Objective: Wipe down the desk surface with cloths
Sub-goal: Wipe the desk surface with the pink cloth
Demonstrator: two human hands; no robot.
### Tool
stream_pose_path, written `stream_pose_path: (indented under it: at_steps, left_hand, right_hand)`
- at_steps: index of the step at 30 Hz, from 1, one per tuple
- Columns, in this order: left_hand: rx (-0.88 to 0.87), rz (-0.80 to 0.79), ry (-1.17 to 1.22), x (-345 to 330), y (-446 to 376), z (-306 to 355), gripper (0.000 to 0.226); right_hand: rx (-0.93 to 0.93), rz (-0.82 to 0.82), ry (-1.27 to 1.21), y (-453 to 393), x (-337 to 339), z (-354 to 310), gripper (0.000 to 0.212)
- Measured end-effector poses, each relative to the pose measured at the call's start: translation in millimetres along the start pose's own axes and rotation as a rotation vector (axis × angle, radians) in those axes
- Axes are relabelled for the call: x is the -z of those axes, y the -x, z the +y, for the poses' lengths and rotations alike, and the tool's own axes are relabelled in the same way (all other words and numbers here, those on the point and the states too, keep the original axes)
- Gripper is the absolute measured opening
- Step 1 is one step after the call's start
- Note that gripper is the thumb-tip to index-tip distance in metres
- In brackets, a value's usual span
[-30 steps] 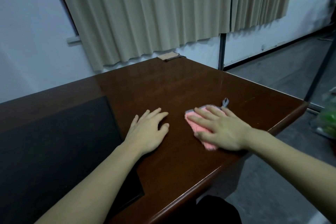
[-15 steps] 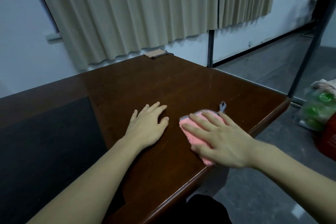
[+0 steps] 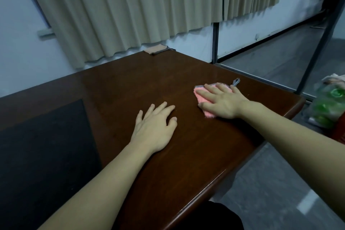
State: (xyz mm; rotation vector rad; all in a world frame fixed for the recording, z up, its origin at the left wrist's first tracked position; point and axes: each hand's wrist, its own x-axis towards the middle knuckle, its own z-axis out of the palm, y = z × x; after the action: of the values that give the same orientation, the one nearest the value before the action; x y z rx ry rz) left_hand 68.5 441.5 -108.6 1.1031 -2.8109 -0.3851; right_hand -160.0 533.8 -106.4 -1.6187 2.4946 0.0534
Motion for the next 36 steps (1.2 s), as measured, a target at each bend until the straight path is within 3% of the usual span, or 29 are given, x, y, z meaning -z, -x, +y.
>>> stream_pose_path:
  at_steps: [6, 11, 15, 22, 26, 29, 36]
  left_hand:
    - [0.0, 0.003, 0.0, 1, 2, 0, 0.051]
    - [-0.003, -0.013, -0.019, 2, 2, 1, 0.051]
    - [-0.009, -0.044, -0.057, 6, 0, 2, 0.052]
    - [-0.041, -0.047, -0.014, 7, -10, 19, 0.052]
    - [-0.059, -0.054, 0.025, 1, -16, 36, 0.051]
    - [-0.05, -0.073, 0.043, -2, -22, 46, 0.051]
    - [-0.045, -0.05, 0.008, -9, -22, 49, 0.05]
  right_hand:
    - [0.005, -0.001, -0.001, 9, 0, -7, 0.066]
    - [0.182, 0.024, 0.071, 95, -15, -18, 0.092]
    - [0.229, 0.03, 0.063, 133, -25, -17, 0.078]
    - [0.159, 0.03, 0.045, 84, -13, 13, 0.095]
    - [-0.007, 0.014, 0.037, 24, 1, 42, 0.066]
    - [-0.075, -0.006, -0.007, -3, 7, 51, 0.064]
    - [0.008, -0.003, 0.007, 47, -4, 38, 0.072]
